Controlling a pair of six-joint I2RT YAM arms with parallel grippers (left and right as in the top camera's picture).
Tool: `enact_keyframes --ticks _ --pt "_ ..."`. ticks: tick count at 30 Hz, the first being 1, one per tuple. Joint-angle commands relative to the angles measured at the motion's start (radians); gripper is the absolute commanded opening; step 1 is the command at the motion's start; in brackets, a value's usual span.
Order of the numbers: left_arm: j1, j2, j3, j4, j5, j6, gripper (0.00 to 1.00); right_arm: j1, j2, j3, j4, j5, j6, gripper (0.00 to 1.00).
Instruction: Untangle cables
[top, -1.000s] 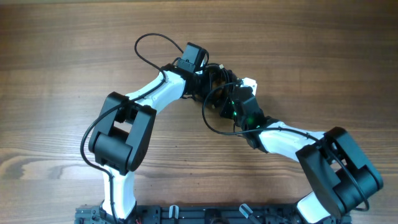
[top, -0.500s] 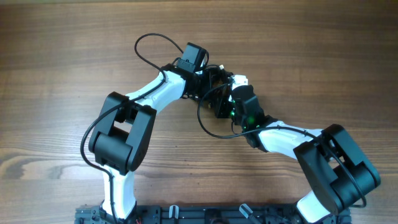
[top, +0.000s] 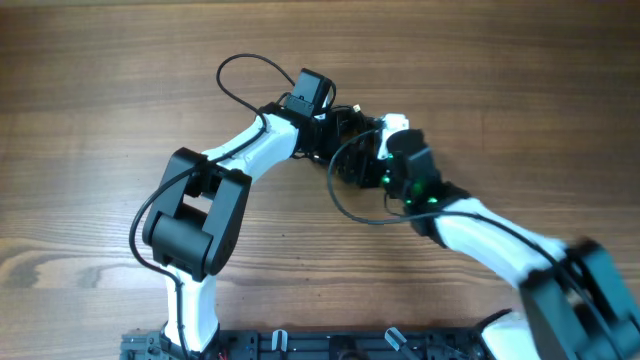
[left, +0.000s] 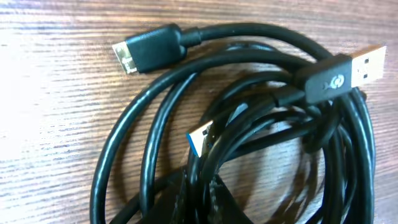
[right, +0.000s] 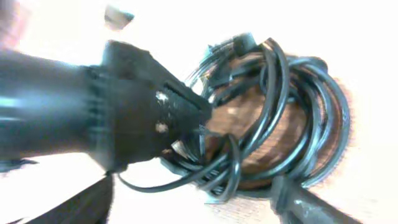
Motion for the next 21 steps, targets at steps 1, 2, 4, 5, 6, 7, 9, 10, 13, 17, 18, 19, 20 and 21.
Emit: enact_keyframes --ticks 1,2,4,5,6,7,9,10,13,17,18,19,20,21 --pt "-0.01 0.04 -0.009 -0.012 0.013 0.006 0.13 -0.001 -0.132 0.029 -0.107 -0.017 -0.013 0.99" --pt "-0.01 0.04 -0.009 -0.013 0.013 0.006 0.13 -0.001 -0.142 0.029 -0.139 -0.018 0.002 1.0" --pt "-0.01 0.04 -0.009 -0.013 0.013 0.006 0.13 0.0 -0.137 0.019 -0.161 -0.031 0.053 0.83" --pt "-0.01 0.04 -0.009 -0.013 0.013 0.006 0.13 0.001 -0.13 0.009 -0.161 -0.044 0.065 0.7" --pt "-0.01 0.04 -0.009 -0.013 0.013 0.006 0.13 0.002 -0.117 -0.001 -0.16 -0.048 0.065 0.43" --pt "-0.01 0.04 -0.009 -0.012 0.013 0.006 0.13 0.002 -0.098 -0.005 -0.16 -0.043 0.064 0.34" --pt "-0.01 0.04 -0.009 -0.012 0.013 0.006 0.13 0.002 -0.042 -0.005 -0.157 0.014 0.063 0.38" --pt "-0.01 0.04 -0.009 -0.012 0.013 0.006 0.13 0.002 -0.005 -0.005 -0.153 0.044 0.063 0.39" --pt "-0.01 0.04 -0.009 -0.012 0.013 0.006 0.13 0.002 0.102 -0.005 -0.038 0.021 0.11 0.4" --pt "-0.01 0.04 -0.009 -0.012 0.013 0.006 0.14 0.002 0.15 0.001 0.017 0.072 0.142 0.36" --pt "-0.01 0.04 -0.009 -0.012 0.013 0.006 0.13 0.002 0.151 0.001 0.017 0.075 0.142 0.34" --pt "-0.01 0.04 -0.009 -0.012 0.013 0.006 0.14 0.002 0.153 0.001 0.015 0.082 0.14 0.33" --pt "-0.01 0.04 -0.009 -0.012 0.013 0.006 0.13 0.002 0.153 0.001 0.013 0.089 0.14 0.33" --pt "-0.01 0.04 -0.009 -0.012 0.013 0.006 0.13 0.002 0.154 0.001 0.013 0.095 0.14 0.33"
